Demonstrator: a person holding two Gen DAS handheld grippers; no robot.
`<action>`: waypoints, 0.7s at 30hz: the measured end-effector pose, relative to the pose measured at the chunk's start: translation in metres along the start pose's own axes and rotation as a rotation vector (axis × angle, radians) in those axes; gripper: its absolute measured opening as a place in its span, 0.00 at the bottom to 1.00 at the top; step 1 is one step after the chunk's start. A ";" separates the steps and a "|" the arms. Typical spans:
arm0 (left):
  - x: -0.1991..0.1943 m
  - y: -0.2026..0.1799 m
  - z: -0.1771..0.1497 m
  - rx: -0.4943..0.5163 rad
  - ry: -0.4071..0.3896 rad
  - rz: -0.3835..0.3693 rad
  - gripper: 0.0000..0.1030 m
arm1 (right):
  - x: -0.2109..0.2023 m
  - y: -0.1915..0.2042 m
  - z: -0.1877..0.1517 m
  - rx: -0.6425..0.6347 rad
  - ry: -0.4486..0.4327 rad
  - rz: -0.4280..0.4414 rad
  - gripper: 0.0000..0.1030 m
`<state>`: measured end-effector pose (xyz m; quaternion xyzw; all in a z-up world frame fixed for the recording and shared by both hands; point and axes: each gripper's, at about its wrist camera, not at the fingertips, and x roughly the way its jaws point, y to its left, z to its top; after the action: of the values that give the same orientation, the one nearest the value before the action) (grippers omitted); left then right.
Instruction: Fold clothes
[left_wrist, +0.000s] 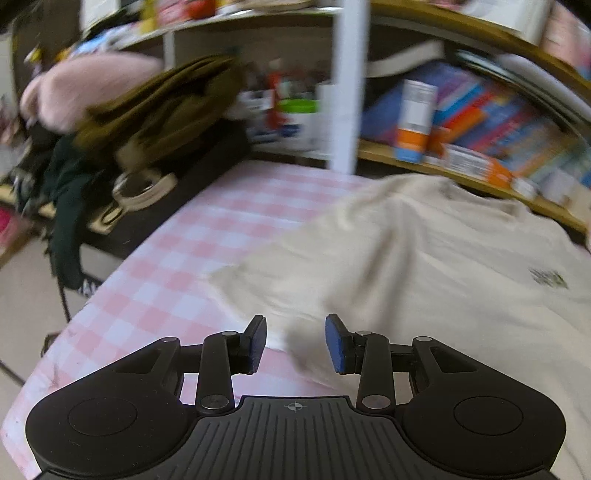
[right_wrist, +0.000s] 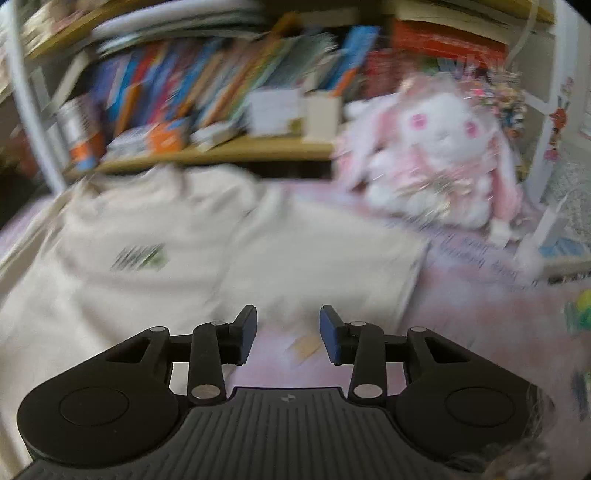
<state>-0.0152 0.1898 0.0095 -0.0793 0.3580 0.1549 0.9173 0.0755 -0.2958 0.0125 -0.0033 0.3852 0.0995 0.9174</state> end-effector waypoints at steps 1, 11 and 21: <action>0.009 0.009 0.003 -0.018 0.011 0.007 0.34 | -0.006 0.014 -0.010 -0.013 0.010 -0.003 0.34; 0.073 0.071 0.024 -0.130 0.101 -0.090 0.27 | -0.051 0.125 -0.076 -0.027 0.101 -0.180 0.36; 0.109 0.111 0.089 -0.111 0.010 -0.144 0.00 | -0.053 0.160 -0.106 0.031 0.188 -0.323 0.33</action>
<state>0.0788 0.3412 -0.0037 -0.1561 0.3468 0.1078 0.9185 -0.0656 -0.1575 -0.0134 -0.0601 0.4653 -0.0561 0.8813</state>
